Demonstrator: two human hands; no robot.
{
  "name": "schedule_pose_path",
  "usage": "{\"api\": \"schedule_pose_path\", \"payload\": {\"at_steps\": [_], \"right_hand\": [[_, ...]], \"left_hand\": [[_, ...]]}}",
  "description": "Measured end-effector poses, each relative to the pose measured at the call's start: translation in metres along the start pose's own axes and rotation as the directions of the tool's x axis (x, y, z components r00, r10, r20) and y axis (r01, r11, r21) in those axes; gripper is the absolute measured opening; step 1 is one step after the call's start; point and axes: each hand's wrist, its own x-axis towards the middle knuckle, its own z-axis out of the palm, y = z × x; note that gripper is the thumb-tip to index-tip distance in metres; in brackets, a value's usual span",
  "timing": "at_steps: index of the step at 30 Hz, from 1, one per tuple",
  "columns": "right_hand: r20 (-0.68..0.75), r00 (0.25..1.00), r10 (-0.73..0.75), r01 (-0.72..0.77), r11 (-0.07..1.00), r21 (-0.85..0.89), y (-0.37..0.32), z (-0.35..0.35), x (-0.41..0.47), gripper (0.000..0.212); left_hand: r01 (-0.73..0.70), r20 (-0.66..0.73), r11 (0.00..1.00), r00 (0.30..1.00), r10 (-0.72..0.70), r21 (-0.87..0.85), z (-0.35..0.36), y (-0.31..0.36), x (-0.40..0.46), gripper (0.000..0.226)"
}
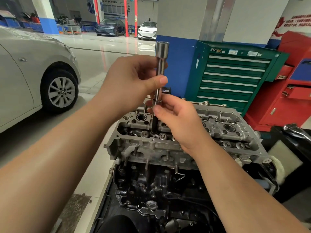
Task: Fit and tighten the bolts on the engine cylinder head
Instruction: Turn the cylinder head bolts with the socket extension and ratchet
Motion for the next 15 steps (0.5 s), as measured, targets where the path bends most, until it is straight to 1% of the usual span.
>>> {"api": "schedule_pose_path", "payload": {"at_steps": [2,3,4,6,7,8,9,10,12,13,15], "right_hand": [[0.024,1.000,0.011,-0.012,0.999,0.038,0.001,-0.002,-0.001,0.024],[0.012,1.000,0.025,-0.025,0.999,0.048,0.000,-0.002,0.000,0.023],[-0.019,0.999,0.033,-0.032,0.999,0.041,0.000,-0.001,0.001,0.022],[-0.114,0.993,0.004,-0.010,0.998,-0.055,-0.001,0.001,0.003,0.028],[-0.144,0.989,-0.020,0.004,0.994,-0.113,-0.001,0.002,0.003,0.033],[-0.150,0.988,-0.036,0.014,0.989,-0.148,-0.001,0.003,0.003,0.036],[-0.139,0.990,-0.033,0.013,0.989,-0.145,-0.001,0.004,0.003,0.036],[-0.111,0.994,-0.014,0.001,0.994,-0.110,-0.001,0.004,0.003,0.034],[-0.022,1.000,0.019,-0.019,1.000,-0.005,0.000,0.000,0.001,0.028],[0.025,1.000,0.018,-0.019,0.999,0.041,0.000,-0.001,0.000,0.025],[0.057,0.998,0.019,-0.022,0.998,0.061,0.000,-0.002,-0.001,0.023]], "left_hand": [[0.026,0.099,0.987,0.995,-0.011,-0.160,-0.007,0.000,0.001,0.040],[0.039,0.129,0.975,0.992,-0.011,-0.219,-0.009,0.001,0.000,0.045],[0.028,0.129,0.976,0.992,0.000,-0.215,-0.010,0.002,0.000,0.050],[-0.039,0.075,0.998,0.996,0.043,-0.046,-0.006,0.004,-0.001,0.060],[-0.053,0.024,0.998,0.998,0.052,0.037,-0.001,0.005,-0.002,0.061],[-0.050,-0.038,0.996,0.998,0.052,0.073,0.003,0.006,-0.002,0.057],[-0.044,-0.084,0.996,0.995,0.050,0.073,0.007,0.007,-0.002,0.050],[-0.039,-0.097,0.997,0.994,0.045,0.066,0.009,0.007,0.000,0.044],[-0.024,-0.025,1.000,0.999,0.025,0.009,0.008,0.008,0.004,0.039],[-0.004,0.045,0.997,0.999,0.008,-0.080,0.005,0.008,0.005,0.042],[0.061,0.202,0.960,0.979,-0.004,-0.274,-0.002,0.009,0.006,0.053]]}}
